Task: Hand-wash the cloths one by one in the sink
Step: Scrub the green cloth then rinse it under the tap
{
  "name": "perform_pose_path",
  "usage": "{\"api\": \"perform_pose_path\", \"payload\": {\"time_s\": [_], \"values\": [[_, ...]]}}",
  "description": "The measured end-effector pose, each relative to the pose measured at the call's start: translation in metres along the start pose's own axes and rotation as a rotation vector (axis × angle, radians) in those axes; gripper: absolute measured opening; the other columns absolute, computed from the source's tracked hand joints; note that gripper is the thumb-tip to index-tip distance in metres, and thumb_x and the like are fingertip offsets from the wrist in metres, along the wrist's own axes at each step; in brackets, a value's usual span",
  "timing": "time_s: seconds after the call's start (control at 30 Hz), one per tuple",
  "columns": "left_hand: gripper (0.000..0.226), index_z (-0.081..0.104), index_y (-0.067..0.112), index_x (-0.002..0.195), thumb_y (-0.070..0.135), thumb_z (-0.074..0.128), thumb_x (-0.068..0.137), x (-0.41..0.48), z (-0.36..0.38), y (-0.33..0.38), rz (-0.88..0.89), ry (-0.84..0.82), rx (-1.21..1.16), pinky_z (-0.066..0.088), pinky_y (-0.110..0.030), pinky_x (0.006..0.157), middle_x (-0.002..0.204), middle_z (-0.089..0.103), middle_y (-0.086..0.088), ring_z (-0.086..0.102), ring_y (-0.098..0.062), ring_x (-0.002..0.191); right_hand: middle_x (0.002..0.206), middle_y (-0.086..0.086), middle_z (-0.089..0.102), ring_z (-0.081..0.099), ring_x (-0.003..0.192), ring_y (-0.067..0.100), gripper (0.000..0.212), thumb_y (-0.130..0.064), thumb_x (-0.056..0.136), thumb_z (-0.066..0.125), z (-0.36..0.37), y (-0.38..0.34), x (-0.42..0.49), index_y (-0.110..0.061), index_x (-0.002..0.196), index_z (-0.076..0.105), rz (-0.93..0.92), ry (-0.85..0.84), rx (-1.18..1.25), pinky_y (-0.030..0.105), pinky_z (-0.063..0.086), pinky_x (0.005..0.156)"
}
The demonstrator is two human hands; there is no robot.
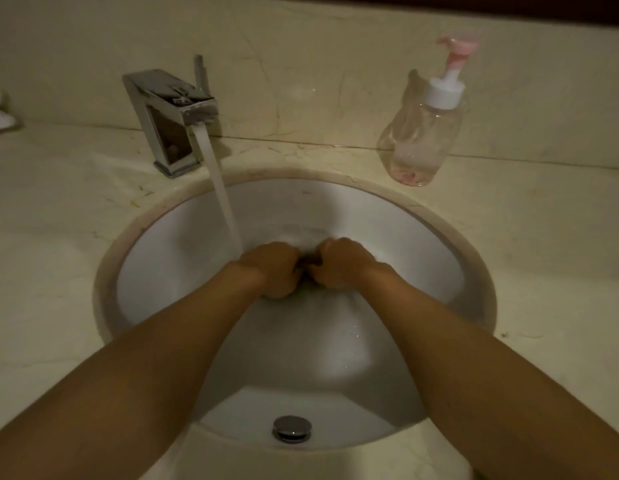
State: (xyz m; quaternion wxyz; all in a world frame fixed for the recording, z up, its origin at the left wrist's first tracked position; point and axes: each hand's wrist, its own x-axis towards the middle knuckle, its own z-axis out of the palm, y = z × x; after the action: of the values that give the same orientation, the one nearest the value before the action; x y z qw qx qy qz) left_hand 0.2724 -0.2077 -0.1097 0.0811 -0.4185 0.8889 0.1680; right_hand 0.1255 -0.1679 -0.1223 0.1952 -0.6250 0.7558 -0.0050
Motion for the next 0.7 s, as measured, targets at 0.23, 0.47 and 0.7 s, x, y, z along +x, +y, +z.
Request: {"api": "perform_pose_path", "payload": {"time_s": [0.23,0.47,0.7], "values": [[0.034,0.060,0.017,0.122,0.041,0.055,0.099,-0.013,-0.022,-0.014,-0.078,-0.122,-0.089,0.048,-0.038,0.096,0.124,0.060,-0.006,0.059,-0.026,0.110,0.093,0.007,0.068,0.064,0.086,0.025,0.020,-0.031,0.097,0.063,-0.016,-0.001,-0.008,-0.013,0.096,0.071,-0.008,0.034,0.119,0.027,0.043,0.069],[0.019,0.070,0.012,0.114,0.018,0.062,0.098,-0.067,-0.113,-0.086,-0.296,0.165,-0.546,0.051,-0.032,0.067,0.108,0.069,-0.012,0.066,-0.027,0.096,0.094,0.000,0.064,0.060,0.084,0.016,0.036,-0.043,0.094,0.072,-0.109,-0.058,-0.013,-0.011,0.111,0.067,-0.138,0.335,0.755,0.034,0.052,0.075],[0.022,0.066,0.020,0.100,0.041,0.057,0.099,-0.079,-0.207,-0.133,-0.305,0.767,-0.486,0.054,-0.047,0.090,0.109,0.068,-0.008,0.064,-0.030,0.103,0.137,0.005,0.054,0.056,0.120,0.021,0.068,-0.056,0.092,0.069,-0.179,-0.133,0.022,-0.012,0.140,0.050,-0.291,0.289,0.709,0.040,0.052,0.103]]}}
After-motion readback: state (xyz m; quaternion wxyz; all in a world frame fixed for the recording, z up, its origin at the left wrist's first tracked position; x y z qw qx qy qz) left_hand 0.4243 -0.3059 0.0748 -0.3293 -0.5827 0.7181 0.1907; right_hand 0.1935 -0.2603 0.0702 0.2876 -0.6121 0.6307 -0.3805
